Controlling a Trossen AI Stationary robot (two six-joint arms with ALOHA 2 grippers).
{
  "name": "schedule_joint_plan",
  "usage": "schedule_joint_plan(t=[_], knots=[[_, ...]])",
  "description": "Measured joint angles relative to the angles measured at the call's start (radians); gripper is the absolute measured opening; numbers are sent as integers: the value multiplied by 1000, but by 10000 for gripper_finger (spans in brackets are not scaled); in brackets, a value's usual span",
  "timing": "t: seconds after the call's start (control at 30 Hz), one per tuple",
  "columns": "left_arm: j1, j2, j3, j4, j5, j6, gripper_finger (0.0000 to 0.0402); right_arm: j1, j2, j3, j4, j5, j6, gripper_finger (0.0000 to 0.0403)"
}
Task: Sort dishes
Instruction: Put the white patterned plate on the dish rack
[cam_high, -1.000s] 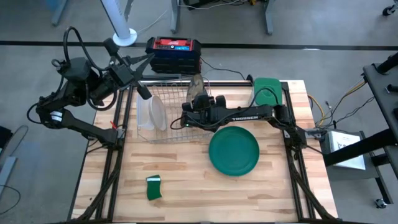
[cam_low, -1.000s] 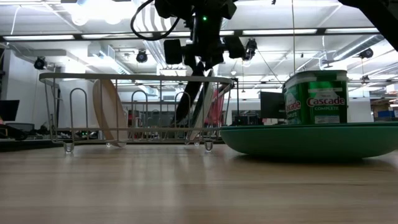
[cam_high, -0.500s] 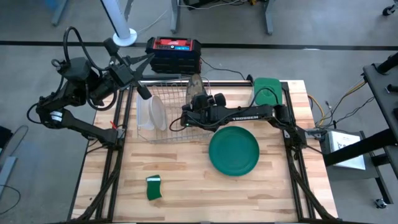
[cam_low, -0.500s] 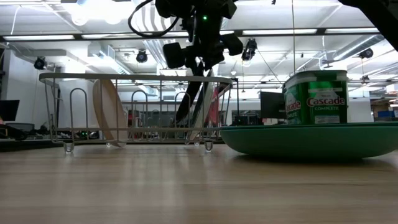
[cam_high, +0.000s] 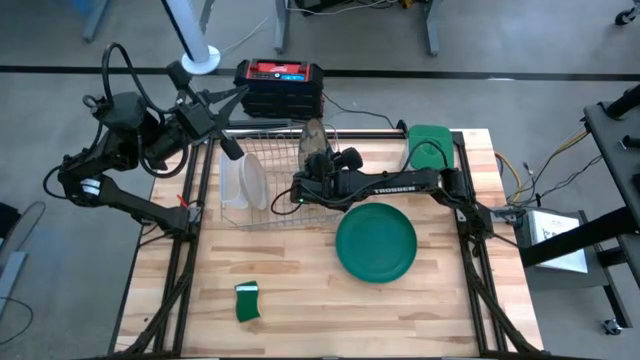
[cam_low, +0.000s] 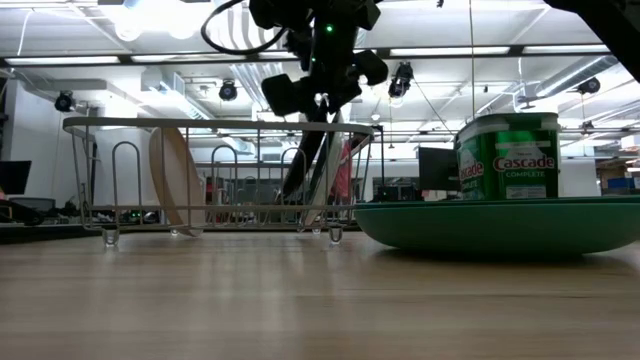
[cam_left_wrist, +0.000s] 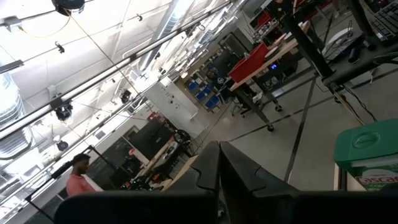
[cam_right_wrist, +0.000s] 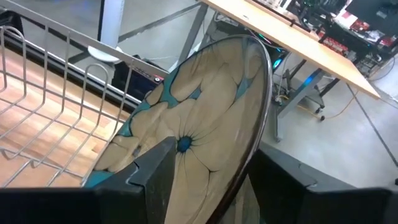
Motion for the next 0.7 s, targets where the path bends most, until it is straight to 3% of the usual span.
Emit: schedule_joint_plan(t=[0.7], knots=[[0,0,0,0,0,11,0,18,0,40,0,-6,-227,195]])
